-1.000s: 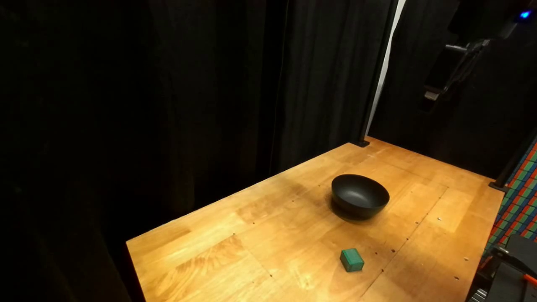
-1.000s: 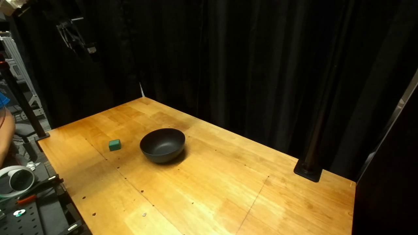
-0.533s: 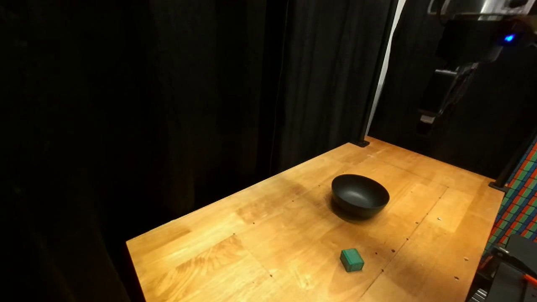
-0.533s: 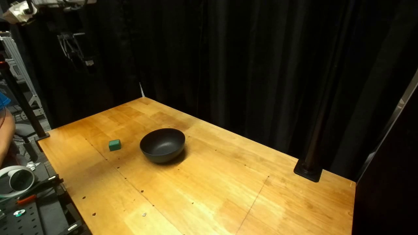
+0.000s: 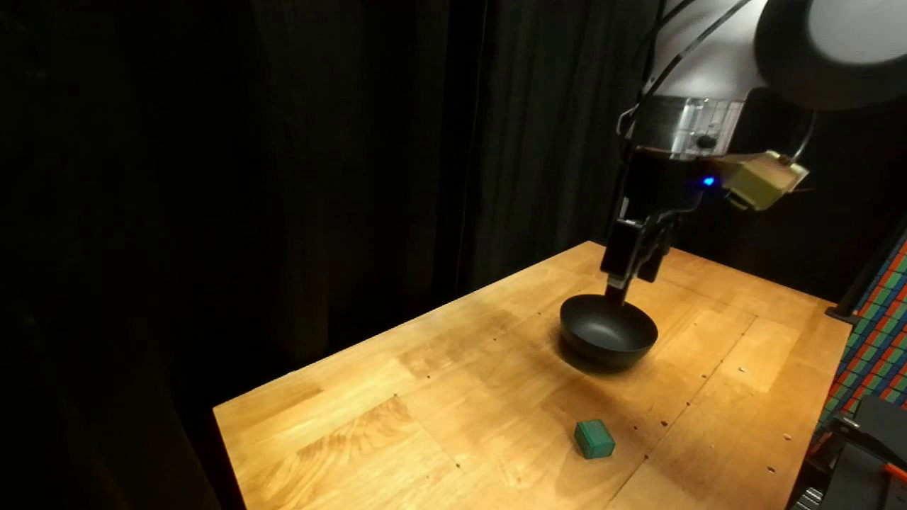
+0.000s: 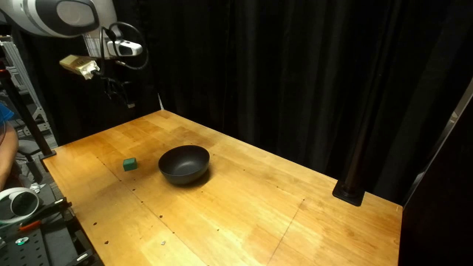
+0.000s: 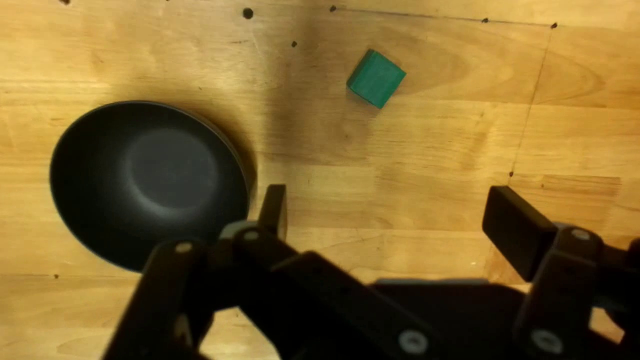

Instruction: Put the green block inside the black bowl

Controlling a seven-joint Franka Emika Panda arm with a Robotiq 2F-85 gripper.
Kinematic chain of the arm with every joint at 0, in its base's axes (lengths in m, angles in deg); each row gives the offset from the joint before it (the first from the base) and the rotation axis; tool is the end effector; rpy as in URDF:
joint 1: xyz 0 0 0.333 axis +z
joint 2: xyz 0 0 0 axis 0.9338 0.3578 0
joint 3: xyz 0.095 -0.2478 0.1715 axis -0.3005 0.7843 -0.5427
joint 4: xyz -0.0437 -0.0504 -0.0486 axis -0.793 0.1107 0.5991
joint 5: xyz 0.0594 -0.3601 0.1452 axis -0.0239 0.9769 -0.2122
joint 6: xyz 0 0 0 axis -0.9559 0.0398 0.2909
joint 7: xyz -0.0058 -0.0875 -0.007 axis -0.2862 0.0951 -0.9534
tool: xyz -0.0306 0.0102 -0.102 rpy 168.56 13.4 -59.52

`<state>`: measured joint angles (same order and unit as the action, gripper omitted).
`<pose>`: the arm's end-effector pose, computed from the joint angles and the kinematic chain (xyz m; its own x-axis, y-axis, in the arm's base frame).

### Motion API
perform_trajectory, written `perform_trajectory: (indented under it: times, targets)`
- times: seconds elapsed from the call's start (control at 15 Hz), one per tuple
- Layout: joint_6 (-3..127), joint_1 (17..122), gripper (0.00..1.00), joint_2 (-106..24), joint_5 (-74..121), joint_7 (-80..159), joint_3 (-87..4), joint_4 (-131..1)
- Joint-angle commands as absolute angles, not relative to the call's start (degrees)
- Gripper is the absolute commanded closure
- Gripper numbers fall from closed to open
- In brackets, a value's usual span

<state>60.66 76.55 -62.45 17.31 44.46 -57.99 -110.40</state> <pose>0.4521 0.1656 0.3504 0.9896 0.1435 0.0063 0.1436 -0.9894 -0.0223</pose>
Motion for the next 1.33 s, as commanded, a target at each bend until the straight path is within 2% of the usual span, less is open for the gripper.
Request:
perform_trajectory:
  times: [0.0, 0.73, 1.27]
  targets:
    - [66.9, 76.97, 0.0, -53.57, 16.86, 44.04, -56.6, -108.71]
    - [80.87, 77.33, 0.0, -35.58, 9.97, 42.3, -56.55, -110.37]
    - [89.37, 79.9, 0.0, -30.53, 10.71, 43.86, -56.92, -110.81]
